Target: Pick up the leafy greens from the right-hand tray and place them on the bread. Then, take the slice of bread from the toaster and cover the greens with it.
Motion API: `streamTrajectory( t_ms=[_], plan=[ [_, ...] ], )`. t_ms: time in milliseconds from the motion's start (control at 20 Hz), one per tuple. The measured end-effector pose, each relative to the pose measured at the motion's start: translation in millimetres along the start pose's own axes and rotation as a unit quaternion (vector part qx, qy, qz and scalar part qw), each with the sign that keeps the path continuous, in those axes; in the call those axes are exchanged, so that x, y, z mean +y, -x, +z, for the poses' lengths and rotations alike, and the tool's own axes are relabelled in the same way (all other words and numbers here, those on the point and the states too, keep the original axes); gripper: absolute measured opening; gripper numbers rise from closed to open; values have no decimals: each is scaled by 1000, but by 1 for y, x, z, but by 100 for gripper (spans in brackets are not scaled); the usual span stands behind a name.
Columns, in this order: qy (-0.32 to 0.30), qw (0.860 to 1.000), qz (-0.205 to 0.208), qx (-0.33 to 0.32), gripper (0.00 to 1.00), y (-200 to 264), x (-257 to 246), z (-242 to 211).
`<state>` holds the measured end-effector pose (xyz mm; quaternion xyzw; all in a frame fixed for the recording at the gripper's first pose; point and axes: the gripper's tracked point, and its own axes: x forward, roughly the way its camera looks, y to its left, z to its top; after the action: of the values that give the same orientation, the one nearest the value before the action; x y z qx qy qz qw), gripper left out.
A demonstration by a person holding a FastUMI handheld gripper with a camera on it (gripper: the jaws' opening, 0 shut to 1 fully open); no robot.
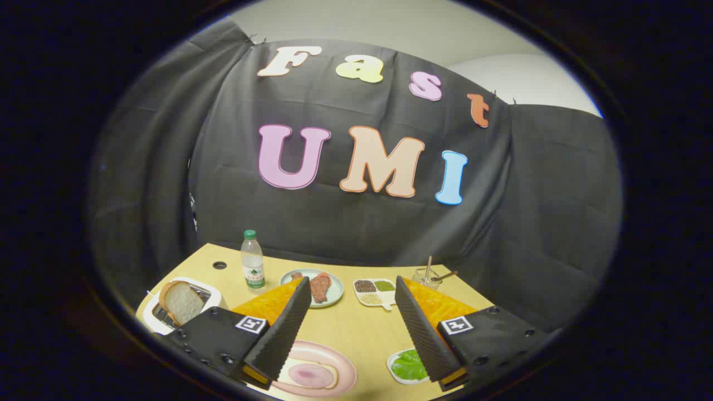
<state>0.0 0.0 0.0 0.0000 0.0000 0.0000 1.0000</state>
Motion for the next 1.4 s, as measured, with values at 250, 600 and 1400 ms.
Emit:
streamTrajectory(
  t_ms=[250, 600, 1400],
  plan=[
    [3, 1000, 17, -1, 96, -6, -20, -3],
    [7, 999, 50, -6, 96, -12, -48, -10],
    [-104, 981, 135, 91, 96, -23, -144, -103]
  ],
)
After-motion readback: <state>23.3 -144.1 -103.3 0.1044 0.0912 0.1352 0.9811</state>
